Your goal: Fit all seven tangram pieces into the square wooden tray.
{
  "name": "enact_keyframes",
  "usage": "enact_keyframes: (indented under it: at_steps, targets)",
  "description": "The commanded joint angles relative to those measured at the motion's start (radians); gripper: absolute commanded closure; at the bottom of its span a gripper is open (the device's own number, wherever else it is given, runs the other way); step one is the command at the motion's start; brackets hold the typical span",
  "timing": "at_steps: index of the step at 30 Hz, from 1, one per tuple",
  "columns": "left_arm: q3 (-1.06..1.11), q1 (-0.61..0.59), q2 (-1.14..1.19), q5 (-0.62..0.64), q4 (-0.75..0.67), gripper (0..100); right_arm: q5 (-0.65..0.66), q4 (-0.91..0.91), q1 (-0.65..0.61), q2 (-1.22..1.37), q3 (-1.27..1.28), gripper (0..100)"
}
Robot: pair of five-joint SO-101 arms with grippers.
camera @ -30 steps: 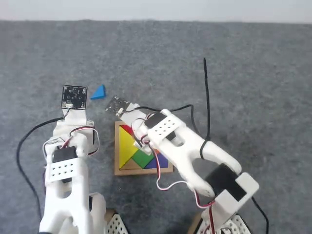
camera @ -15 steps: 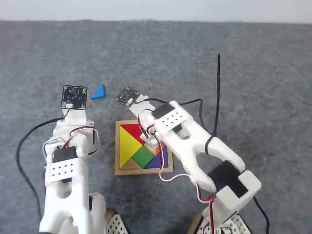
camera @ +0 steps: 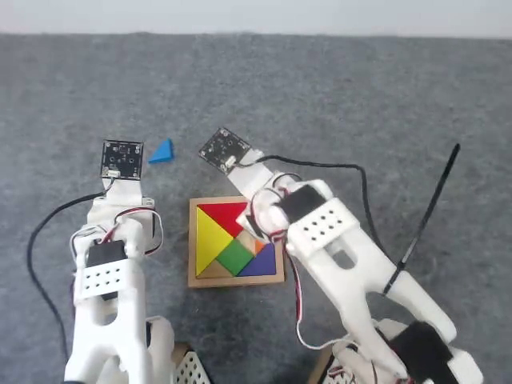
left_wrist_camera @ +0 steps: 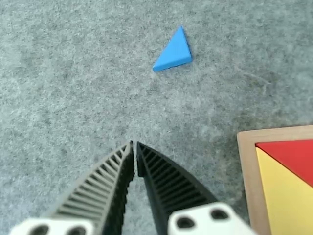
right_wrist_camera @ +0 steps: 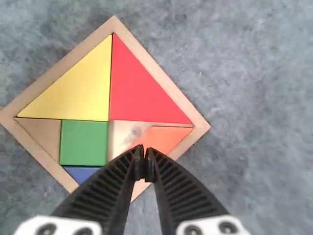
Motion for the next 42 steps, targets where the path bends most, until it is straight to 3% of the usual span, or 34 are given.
enact_keyframes:
  at_steps: [1,5,14,20,30,42]
  targets:
    - [-0.005,0.006,-0.002,-0.011,-0.018,99,-0.008,-0.102,-0.048,-0.008,0.054,90.1]
    - [-0.005,0.006,-0.002,-0.011,-0.018,99,0.014,-0.159,-0.111,0.142,0.043,80.5]
    - [-0.005,0.006,-0.002,-0.011,-0.018,99,0.049,-0.153,-0.090,0.360,-0.061,79.5]
    - [-0.005,0.006,-0.002,-0.011,-0.018,99,0.051,-0.162,-0.087,0.361,-0.066,97.8]
    - [-0.005,0.006,-0.002,-0.011,-0.017,99,0.040,-0.108,0.036,0.358,-0.121,99.3]
    - [-0.005,0.006,-0.002,-0.011,-0.017,99,-0.021,-0.093,0.024,-0.028,0.048,99.3]
